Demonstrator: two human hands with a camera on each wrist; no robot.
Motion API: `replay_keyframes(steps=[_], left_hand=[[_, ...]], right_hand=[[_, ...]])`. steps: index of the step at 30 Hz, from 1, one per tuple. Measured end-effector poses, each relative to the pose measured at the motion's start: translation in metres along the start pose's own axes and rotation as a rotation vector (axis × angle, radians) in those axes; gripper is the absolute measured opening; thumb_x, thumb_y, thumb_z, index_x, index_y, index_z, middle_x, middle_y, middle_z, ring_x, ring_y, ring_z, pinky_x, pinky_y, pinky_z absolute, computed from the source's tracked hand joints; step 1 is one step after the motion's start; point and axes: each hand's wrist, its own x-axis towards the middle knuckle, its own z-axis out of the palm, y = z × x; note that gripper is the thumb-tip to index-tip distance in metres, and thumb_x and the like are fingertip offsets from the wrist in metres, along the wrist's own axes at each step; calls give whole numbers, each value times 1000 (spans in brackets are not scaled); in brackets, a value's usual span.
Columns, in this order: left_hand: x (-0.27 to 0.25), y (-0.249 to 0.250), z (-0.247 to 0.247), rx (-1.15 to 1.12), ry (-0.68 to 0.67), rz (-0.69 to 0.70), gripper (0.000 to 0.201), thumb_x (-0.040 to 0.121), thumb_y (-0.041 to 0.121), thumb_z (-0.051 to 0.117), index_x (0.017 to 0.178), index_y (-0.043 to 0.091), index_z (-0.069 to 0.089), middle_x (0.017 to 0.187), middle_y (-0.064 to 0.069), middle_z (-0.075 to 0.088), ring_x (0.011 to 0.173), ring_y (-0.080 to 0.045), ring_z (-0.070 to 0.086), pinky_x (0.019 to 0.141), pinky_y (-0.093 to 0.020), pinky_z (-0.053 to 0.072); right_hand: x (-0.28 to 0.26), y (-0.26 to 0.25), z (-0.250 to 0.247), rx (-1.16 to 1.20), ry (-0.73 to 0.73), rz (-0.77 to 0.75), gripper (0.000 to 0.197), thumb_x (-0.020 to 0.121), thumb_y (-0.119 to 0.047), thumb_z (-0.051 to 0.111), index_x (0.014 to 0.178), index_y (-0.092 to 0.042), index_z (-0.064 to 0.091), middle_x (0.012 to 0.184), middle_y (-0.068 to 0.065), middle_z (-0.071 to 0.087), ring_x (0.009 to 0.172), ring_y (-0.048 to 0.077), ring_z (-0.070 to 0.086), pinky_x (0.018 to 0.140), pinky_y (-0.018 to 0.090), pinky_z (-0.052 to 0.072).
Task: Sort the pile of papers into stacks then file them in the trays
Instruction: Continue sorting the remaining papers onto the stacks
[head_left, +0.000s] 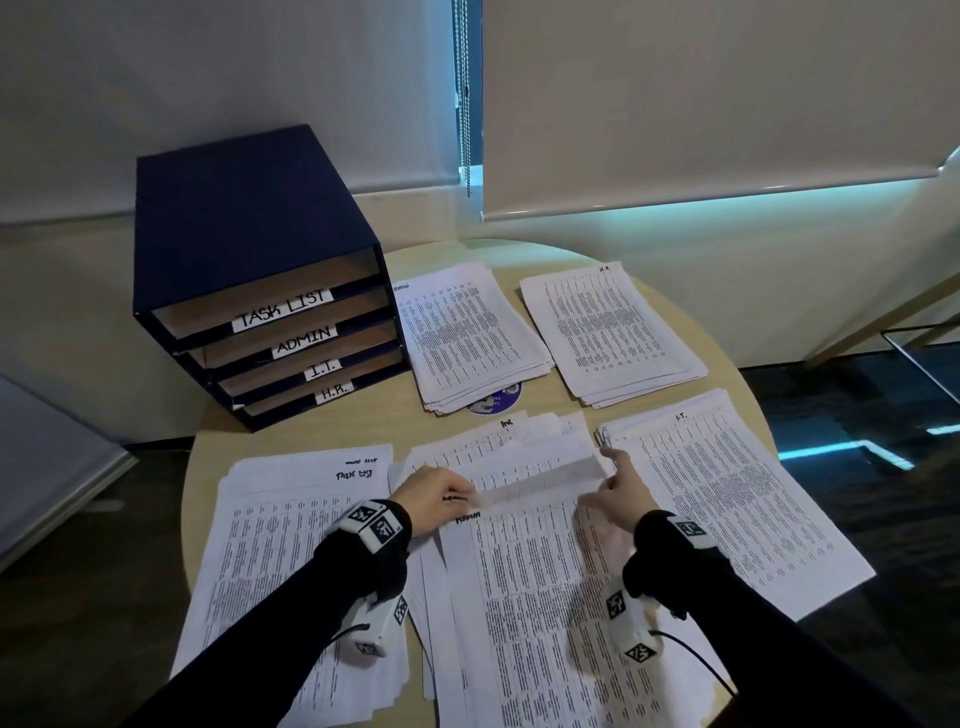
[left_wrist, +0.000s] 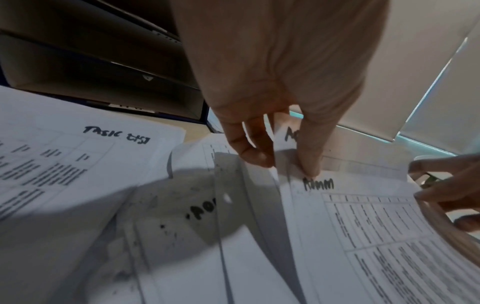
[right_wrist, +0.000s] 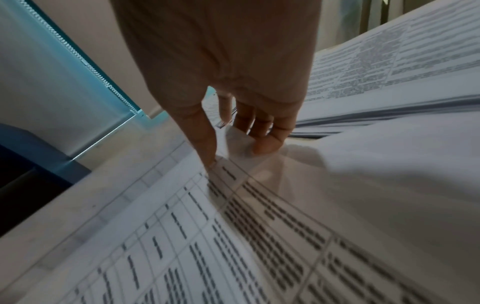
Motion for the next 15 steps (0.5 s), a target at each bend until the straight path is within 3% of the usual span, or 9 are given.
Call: replay_keyframes(steps=[3,4,6,9,10,12,15], left_hand=[[-4,2,4,38,-14,18,23,92,25,63,114,20,70,114,1,67,109,-15,59,95,-26,44],[-4,3,4,37,11,22,24,92,25,62,116,20,68,115,1,64,108,-15,58,94,-26,44],[-3,-1,3,-8,145,-6,23,96,23,55,118,23,63,119,2,57,102,-14,58,88,-26,47],[-3,-9,-2,-43,326,-136,18,101,18,40,108,21,57,116,7,45,73,-20,61,57,-29,54],[-2,-12,-3,1,321,-153,16,101,16,41,105,20,56,114,7,45,70,-20,60,56,-30,53],[-2,-12,-6,75,289,-158,7,96,15,51,99,21,54,110,3,49,80,-14,55,68,-26,46],[-1,-9,-10,57,290,-158,18,84,22,67,94,24,53,101,6,49,86,-11,51,75,-26,44]], right_hand=[[-3,4,-3,-113,-17,-15,30,77,-8,73,103,-16,59,86,5,65,72,17,60,68,29,51],[-5,5,-4,-141,-10,-32,19,77,-8,73,90,-18,63,81,2,64,69,14,58,66,26,48],[-9,10,-5,-153,11,-67,20,76,-9,73,73,-21,58,71,-2,58,63,12,51,57,21,38],[-12,16,-8,-127,15,-81,18,78,-9,73,69,-18,59,70,1,59,63,15,50,56,22,36],[-14,15,-9,-129,15,-88,19,78,-9,72,68,-19,60,68,1,59,62,16,50,56,23,37],[-15,15,-10,-136,14,-90,19,78,-10,73,70,-21,60,69,-2,58,65,16,51,56,22,36],[-15,14,-9,-155,25,-96,20,78,-15,75,89,-24,61,85,-3,61,79,20,55,63,22,40]])
